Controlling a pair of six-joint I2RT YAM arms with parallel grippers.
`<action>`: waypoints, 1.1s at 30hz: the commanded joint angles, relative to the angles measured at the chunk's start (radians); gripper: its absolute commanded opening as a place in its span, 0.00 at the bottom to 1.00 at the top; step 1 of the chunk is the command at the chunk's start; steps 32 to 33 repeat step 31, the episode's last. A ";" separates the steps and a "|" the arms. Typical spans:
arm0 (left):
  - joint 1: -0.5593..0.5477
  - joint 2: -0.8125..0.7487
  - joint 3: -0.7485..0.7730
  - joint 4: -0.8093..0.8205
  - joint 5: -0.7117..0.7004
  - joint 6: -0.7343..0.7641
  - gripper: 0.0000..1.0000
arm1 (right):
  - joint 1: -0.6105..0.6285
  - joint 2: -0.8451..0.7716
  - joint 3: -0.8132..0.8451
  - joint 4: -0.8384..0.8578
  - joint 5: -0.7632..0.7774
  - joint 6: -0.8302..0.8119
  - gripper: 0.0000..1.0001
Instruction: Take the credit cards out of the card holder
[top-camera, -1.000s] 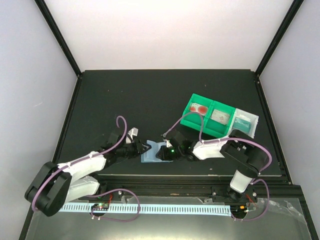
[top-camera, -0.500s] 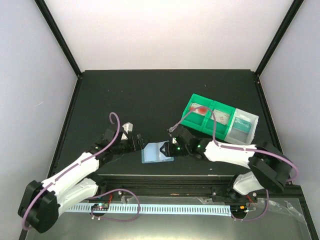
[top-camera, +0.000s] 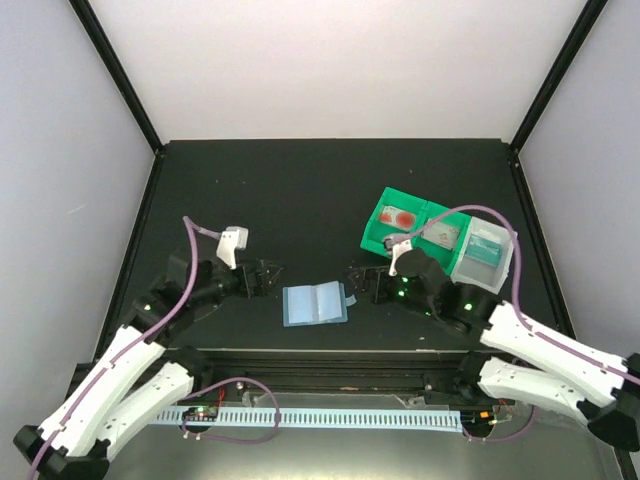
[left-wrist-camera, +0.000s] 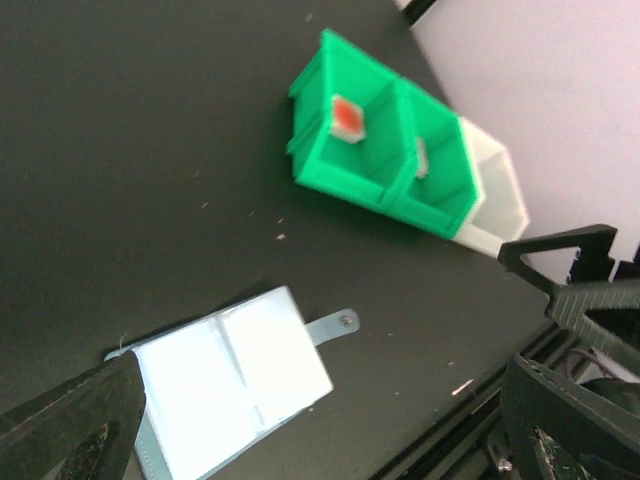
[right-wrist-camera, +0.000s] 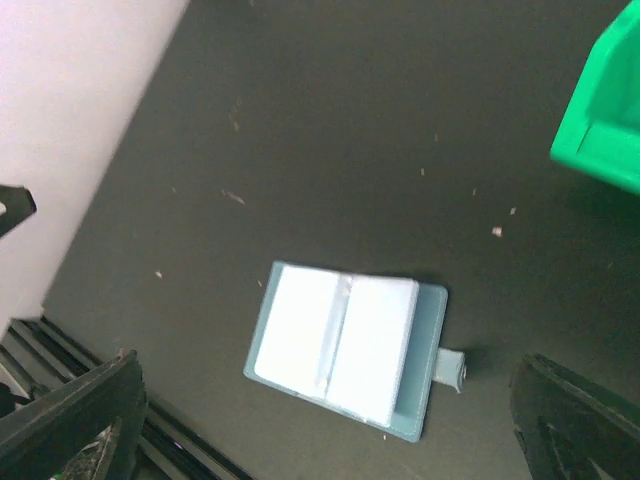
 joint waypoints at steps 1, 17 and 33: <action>-0.001 -0.078 0.100 -0.098 0.024 0.078 0.99 | -0.003 -0.133 0.077 -0.143 0.116 -0.035 1.00; -0.001 -0.263 0.086 -0.053 0.020 0.037 0.99 | -0.003 -0.409 0.138 -0.229 0.183 -0.047 1.00; -0.001 -0.292 0.021 -0.007 0.042 0.022 0.99 | -0.004 -0.424 0.053 -0.188 0.137 -0.015 1.00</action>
